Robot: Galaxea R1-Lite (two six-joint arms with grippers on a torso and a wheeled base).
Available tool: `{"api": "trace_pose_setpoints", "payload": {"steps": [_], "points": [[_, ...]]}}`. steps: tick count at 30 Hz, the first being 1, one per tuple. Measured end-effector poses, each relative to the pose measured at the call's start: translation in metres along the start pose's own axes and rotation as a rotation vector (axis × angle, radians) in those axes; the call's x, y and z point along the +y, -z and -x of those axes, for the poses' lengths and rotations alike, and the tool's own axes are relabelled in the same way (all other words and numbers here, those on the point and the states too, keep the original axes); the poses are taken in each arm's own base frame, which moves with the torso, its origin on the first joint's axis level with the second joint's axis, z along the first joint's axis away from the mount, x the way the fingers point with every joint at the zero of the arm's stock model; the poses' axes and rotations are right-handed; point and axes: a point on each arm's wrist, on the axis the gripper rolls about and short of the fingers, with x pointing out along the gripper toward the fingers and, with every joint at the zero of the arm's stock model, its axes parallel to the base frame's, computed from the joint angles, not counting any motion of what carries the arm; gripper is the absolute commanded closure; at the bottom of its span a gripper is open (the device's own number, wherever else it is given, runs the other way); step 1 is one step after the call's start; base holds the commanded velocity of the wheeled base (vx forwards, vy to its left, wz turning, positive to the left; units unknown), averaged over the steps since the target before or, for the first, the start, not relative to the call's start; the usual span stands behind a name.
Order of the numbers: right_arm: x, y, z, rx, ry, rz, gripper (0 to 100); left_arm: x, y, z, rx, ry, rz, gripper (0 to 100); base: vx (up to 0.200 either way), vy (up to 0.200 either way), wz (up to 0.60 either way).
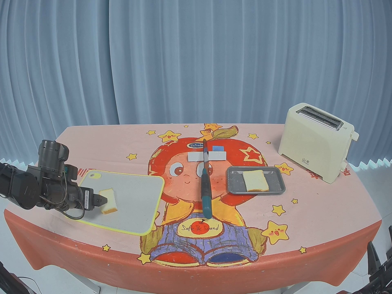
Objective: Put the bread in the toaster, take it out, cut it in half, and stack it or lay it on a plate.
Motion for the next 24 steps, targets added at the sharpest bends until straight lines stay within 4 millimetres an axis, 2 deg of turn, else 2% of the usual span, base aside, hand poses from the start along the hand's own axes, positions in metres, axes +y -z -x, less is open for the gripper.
{"api": "trace_pose_setpoints", "payload": {"steps": [23, 24], "points": [[0.0, 0.0001, 0.0, 0.0, 0.0, 0.0, 0, 0.0031, -0.0019, -0.0002, -0.001, -0.008, 0.011, 0, 0.0, 0.0, 0.0], [0.0, 0.0001, 0.0, 0.0, 0.0, 0.0, 0, 0.0031, -0.0015, -0.0002, 0.002, -0.008, 0.011, 100, 0.0, 0.0, 0.0]]}}
